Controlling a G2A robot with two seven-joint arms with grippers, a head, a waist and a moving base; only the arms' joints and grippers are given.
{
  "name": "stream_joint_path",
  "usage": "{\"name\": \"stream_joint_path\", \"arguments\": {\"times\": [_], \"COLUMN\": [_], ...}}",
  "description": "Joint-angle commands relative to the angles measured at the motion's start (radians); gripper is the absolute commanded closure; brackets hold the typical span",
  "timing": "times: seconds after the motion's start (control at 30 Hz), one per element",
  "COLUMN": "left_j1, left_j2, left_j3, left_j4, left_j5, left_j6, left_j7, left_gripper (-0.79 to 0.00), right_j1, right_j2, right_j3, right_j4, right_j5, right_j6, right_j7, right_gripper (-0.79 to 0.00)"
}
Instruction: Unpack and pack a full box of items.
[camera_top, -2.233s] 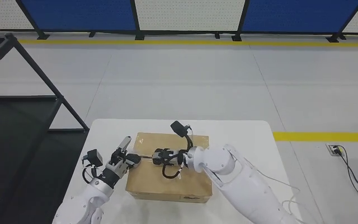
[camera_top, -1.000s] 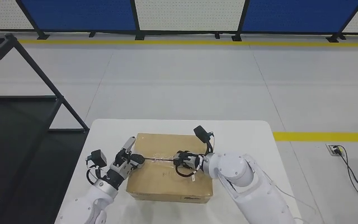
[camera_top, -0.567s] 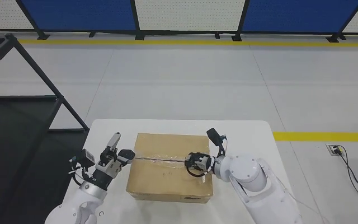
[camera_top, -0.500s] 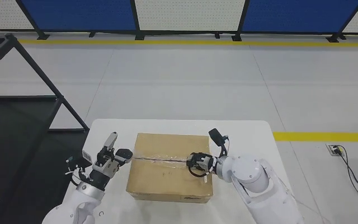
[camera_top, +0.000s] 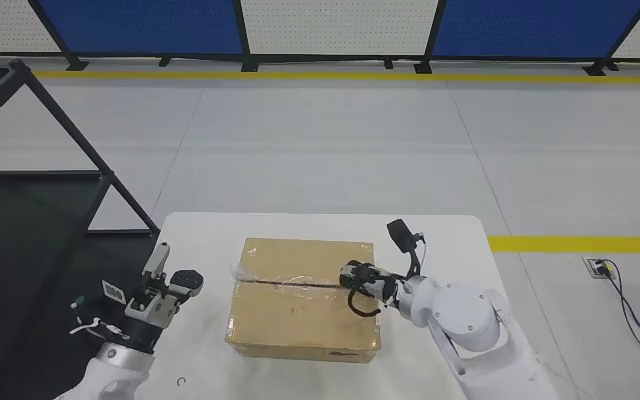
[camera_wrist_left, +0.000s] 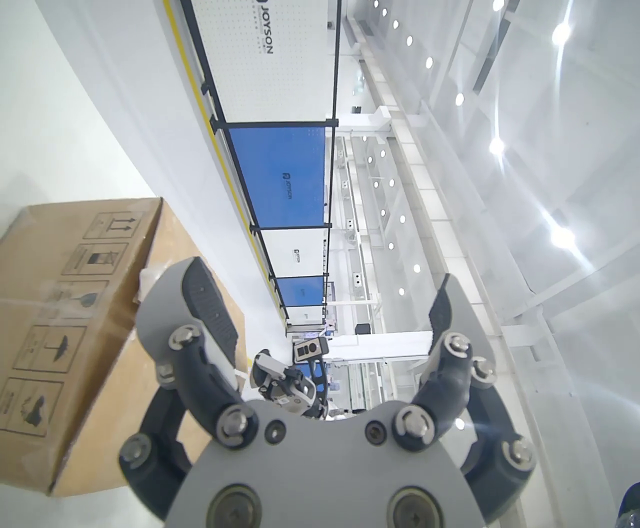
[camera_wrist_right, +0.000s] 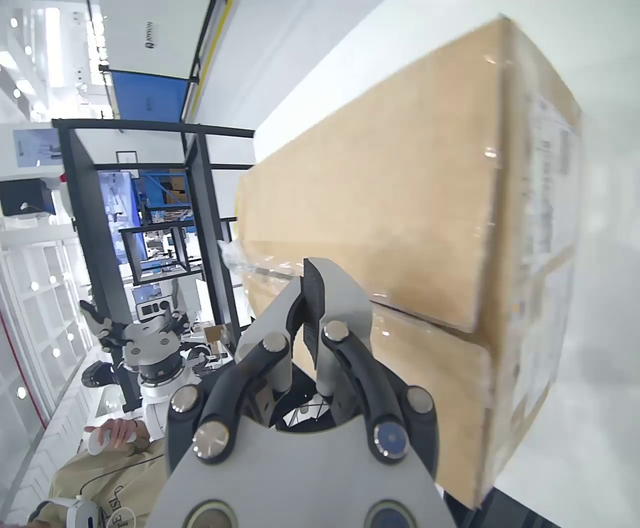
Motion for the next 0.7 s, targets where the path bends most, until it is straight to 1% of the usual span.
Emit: {"name": "stream_joint_path", "arguments": {"times": [0.0, 0.03, 0.37, 0.43, 0.53, 0.6, 0.67], "left_j1": [0.014, 0.014, 0.014, 0.017, 0.026, 0.042, 0.07], "left_j2": [-0.001, -0.002, -0.002, -0.004, -0.012, -0.015, -0.017], "left_j3": [-0.007, -0.006, -0.006, -0.017, -0.054, -0.086, -0.109], "left_j4": [-0.019, -0.021, -0.021, -0.01, 0.003, 0.002, -0.007], "left_j5": [-0.021, -0.023, -0.023, -0.043, -0.15, -0.209, -0.222], "left_j6": [-0.026, -0.029, -0.029, -0.025, -0.015, -0.013, -0.021], "left_j7": [0.0, 0.0, 0.0, 0.036, 0.134, 0.176, 0.191], "left_gripper": [-0.785, -0.785, -0.785, -0.785, -0.785, -0.785, -0.785], "right_j1": [0.032, 0.048, 0.041, 0.048, 0.118, 0.182, 0.245], "right_j2": [-0.009, -0.014, -0.015, -0.019, -0.04, -0.061, -0.087], "right_j3": [-0.022, -0.038, -0.043, -0.077, -0.157, -0.219, -0.28], "right_j4": [0.009, 0.022, 0.023, 0.038, 0.103, 0.17, 0.239], "right_j5": [0.034, 0.061, 0.065, 0.061, 0.085, 0.09, 0.119], "right_j6": [-0.038, -0.054, -0.064, -0.075, -0.056, -0.025, -0.008], "right_j7": [-0.032, -0.029, -0.03, -0.028, -0.035, -0.069, -0.093], "right_gripper": [0.0, 0.0, 0.0, 0.0, 0.0, 0.0, 0.0]}}
